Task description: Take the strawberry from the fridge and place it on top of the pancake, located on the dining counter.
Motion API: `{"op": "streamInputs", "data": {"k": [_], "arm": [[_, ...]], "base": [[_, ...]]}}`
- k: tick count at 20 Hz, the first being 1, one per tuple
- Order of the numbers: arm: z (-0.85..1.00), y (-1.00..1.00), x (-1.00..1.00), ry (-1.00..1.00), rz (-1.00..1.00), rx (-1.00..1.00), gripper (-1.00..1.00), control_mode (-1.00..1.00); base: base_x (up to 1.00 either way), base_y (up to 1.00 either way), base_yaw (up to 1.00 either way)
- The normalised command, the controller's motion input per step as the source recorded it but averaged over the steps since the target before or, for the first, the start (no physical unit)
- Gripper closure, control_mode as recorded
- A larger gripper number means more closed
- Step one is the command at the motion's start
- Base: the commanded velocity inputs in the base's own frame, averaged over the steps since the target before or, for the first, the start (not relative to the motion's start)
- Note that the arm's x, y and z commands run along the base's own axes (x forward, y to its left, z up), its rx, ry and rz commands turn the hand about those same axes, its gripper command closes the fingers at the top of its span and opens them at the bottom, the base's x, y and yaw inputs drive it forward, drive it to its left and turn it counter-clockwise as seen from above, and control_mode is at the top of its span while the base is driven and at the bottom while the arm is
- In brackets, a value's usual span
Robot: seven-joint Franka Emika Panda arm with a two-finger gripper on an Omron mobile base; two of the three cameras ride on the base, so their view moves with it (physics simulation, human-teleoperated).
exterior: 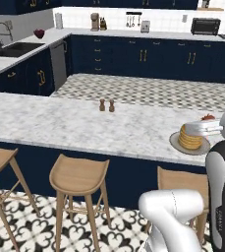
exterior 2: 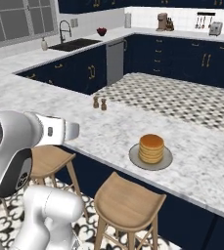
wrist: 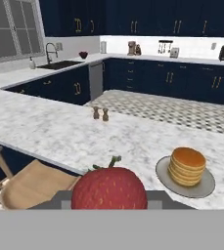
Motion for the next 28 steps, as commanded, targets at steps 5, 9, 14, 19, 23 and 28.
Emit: {"op": "streamInputs", "data": {"k": [5, 9, 14, 19, 23, 28], "arm": [[0.00, -0.03, 0.20, 0.03, -0.03, 0.01, 1.00, -1.00], [0.00, -0.44, 1.00, 0.45, -0.24, 0.06, 1.00, -1.00], [-0.11, -0.86, 0.92, 0.61, -0.25, 0.06, 1.00, -1.00], [-0.61, -0.78, 0.74, 0.39, -0.08, 0.08, 1.00, -1.00], [-0.79, -0.59, 0.94, 0.14, 0.00, 0.10, 1.00, -1.00], [-0.53, -0.60, 0.84, 0.13, 0.00, 0.09, 1.00, -1.00]], "base": [[0.79, -0.10, -0.09], [0.00, 0.00, 0.00], [0.00, 0.00, 0.00], [0.00, 0.00, 0.00], [0.00, 0.00, 0.00], [0.00, 0.00, 0.00]]}}
